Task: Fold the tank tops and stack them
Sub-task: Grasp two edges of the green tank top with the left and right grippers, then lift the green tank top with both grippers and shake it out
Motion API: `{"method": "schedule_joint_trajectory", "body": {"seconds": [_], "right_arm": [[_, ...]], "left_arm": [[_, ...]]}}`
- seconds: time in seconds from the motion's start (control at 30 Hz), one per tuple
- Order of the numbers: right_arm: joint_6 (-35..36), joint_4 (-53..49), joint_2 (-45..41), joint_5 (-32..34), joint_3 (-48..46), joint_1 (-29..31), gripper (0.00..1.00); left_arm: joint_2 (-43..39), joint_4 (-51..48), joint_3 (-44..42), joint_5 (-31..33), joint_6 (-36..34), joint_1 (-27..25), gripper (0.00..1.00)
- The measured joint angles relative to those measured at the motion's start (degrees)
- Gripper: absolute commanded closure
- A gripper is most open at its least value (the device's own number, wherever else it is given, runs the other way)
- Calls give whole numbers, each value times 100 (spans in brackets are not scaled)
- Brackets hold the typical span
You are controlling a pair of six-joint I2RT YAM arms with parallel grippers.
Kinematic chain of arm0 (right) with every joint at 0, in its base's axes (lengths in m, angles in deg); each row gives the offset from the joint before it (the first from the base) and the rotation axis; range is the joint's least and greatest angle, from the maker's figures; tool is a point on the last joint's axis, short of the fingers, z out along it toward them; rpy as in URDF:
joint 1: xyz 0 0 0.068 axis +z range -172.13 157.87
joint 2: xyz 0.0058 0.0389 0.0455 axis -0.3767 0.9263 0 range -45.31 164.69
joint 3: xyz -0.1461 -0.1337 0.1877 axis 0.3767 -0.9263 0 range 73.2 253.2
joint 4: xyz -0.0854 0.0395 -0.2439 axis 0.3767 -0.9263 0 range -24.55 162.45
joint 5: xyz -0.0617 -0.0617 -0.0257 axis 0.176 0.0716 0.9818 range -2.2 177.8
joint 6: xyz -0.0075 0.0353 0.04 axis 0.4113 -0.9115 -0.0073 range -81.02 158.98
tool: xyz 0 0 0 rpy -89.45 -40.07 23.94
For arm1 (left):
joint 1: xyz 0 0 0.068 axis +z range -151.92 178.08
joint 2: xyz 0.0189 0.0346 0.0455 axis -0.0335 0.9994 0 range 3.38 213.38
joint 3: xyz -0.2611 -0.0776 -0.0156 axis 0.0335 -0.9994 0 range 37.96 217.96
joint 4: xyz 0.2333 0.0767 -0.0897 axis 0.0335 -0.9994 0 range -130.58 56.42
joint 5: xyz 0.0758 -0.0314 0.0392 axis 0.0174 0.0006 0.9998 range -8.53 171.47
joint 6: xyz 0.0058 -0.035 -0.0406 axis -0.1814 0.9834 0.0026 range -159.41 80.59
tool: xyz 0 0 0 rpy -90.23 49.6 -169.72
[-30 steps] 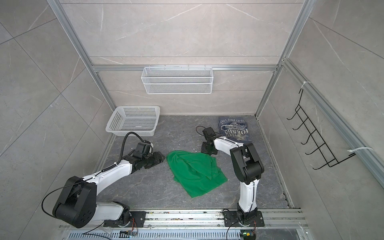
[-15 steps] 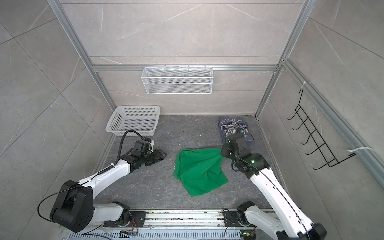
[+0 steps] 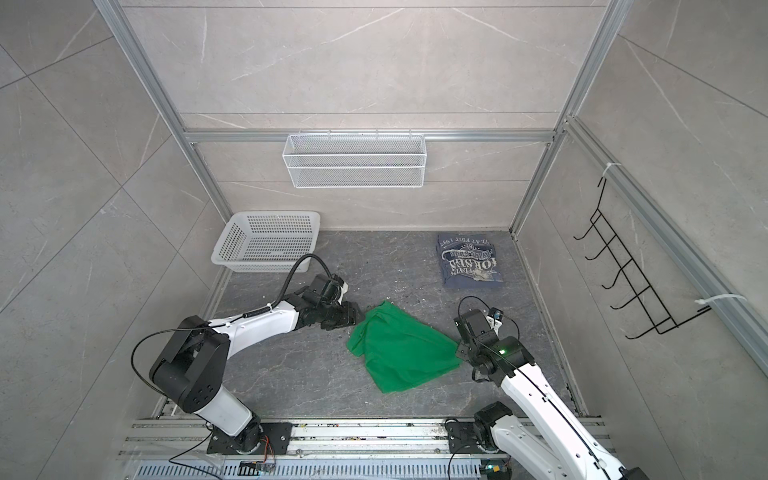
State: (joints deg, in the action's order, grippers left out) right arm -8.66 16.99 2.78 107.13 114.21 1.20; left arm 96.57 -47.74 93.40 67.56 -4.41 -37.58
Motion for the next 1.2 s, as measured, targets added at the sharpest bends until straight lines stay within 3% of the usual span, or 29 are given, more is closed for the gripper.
{"method": "schedule_joint_trajectory", "body": {"seconds": [0.2, 0.37, 0.53, 0.6, 0.67, 0.9, 1.07, 1.2], "right_arm": [[2, 256, 131, -7, 13, 0, 100], [2, 284, 105, 4, 24, 0, 100], [4, 260, -35, 116, 155, 0, 100], [26, 258, -57, 186, 262, 0, 100], [74, 258, -57, 254, 363, 0, 100], [428, 254, 116, 503, 1056, -101, 100], [1043, 385, 560, 538, 2374, -455, 100], [1534, 662, 732, 466, 3338, -619, 100]], "left_arm": [[146, -256, 15, 326, -205, -258, 34], [636, -297, 120, 337, -278, -258, 48], [706, -236, 164, 374, -284, -258, 73], [704, -243, 162, 404, -302, -258, 90], [691, -249, 162, 483, -321, -258, 100], [90, -927, 457, 1189, -577, -31, 100], [-782, -1436, 1620, 1934, -990, 470, 100], [-1805, -1451, 2306, 2428, -1410, 542, 100]]}}
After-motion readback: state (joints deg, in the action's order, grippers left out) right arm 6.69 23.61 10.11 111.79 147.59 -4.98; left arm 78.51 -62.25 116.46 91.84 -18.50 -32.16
